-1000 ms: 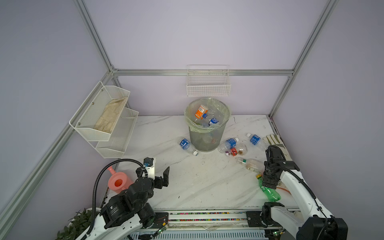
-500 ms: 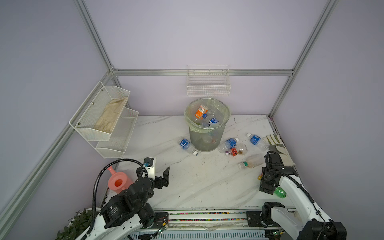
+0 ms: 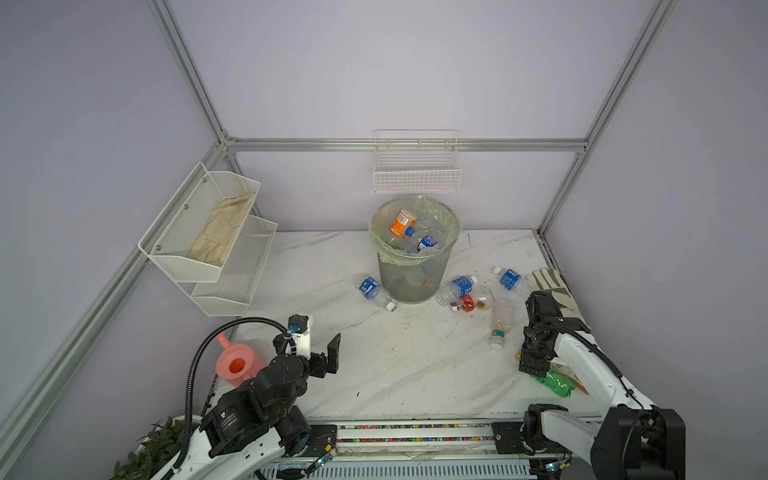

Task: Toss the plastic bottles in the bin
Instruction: 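Move the right gripper over the clear square bottle with green cap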

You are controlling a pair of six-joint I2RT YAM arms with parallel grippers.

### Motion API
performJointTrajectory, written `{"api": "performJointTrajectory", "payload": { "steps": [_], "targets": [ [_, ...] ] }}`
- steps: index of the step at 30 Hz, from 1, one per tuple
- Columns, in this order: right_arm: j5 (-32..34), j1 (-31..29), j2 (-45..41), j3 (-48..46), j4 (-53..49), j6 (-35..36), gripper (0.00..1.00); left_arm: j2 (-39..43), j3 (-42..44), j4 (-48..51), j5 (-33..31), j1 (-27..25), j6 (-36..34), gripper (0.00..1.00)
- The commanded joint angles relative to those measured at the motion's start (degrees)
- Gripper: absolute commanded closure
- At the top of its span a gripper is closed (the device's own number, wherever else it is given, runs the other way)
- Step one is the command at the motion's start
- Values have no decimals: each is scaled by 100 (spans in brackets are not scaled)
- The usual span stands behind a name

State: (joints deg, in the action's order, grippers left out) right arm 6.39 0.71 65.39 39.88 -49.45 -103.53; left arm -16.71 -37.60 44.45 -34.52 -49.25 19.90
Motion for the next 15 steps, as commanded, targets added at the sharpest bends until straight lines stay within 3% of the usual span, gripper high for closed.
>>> {"api": "performJointTrajectory", "payload": {
  "steps": [1,6,11,15],
  "targets": [
    [-163,25,169,131,-48,-922,16,508,50,-181,51,-104,-102,0],
    [74,43,758,406,13,-823,14,477,54,-188,68,-102,-117,0],
    [-143,43,917,361,323,-658,14,484,52,-185,64,-102,-115,0],
    [-147,43,859,328,360,-639,20,506,52,-174,64,-102,-115,0]
  ]
}}
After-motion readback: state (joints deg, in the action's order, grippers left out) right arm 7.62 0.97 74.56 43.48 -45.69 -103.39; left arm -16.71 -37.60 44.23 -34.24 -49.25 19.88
